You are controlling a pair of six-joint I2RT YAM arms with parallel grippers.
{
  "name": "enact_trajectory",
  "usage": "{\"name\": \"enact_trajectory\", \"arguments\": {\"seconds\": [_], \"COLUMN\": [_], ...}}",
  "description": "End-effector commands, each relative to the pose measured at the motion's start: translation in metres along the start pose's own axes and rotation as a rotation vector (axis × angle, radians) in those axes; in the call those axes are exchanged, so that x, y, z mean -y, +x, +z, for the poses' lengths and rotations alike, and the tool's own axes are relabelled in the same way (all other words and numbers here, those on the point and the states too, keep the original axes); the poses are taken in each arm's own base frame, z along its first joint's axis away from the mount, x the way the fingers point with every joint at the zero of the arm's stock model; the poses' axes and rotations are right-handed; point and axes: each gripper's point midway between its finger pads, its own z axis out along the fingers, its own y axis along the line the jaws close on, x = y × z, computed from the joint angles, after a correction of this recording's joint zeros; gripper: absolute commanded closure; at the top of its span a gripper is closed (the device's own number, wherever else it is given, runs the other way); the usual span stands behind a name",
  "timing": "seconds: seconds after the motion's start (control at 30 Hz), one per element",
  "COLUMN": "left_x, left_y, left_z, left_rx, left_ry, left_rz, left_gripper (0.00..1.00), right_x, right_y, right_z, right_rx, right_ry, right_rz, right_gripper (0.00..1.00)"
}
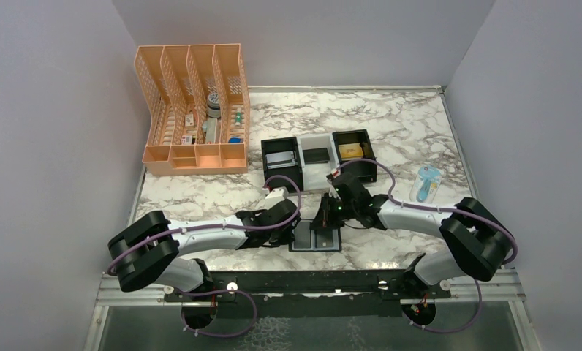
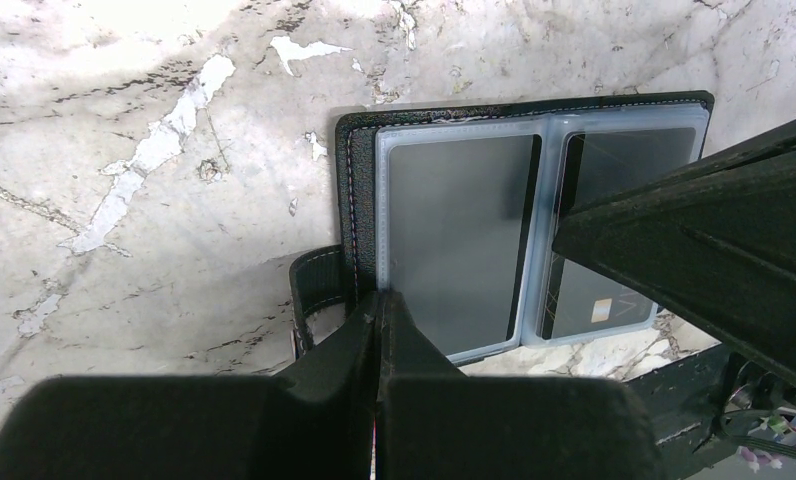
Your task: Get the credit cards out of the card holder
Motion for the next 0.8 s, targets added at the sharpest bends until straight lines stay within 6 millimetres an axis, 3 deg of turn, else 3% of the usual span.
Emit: {"name": "enact_trajectory", "arguments": {"seconds": [0.0,0.27,0.53,0.63,0.77], "left_x": [-0.021,-0.021,-0.025,-0.026,-0.027], "left_y": [0.0,0.002,0.005,0.005,0.006], "left_z": [0.005,0.007,0.007,0.006,0.007], "left_rx": [0.03,0.021,0.018,0.019,0.017], "left_ry": [-0.072,-0.07,-0.074,-0.07,-0.07], "left_rz": [-0.003,-0.001,-0.009,-0.016,-0.015], "left_gripper": [1.0,1.0,1.0,1.0,1.0], "right_x": [0.01,0.03,0.042,0.03,-0.007], "right_y": [-0.003,0.007,0.015,0.018,0.022], "right_z": [-0.005,0.008,0.022,0.022,0.022], "right_rx": [-0.001,-0.041,-0.049,-0.039,-0.064], "right_ry": [0.073,0.139,0.224,0.137,-0.076], "right_rz": [-0.035,-0.064,-0.058,-0.032,-0.002], "right_gripper": [0.91,0.71,0.7,0.76,0.97]}}
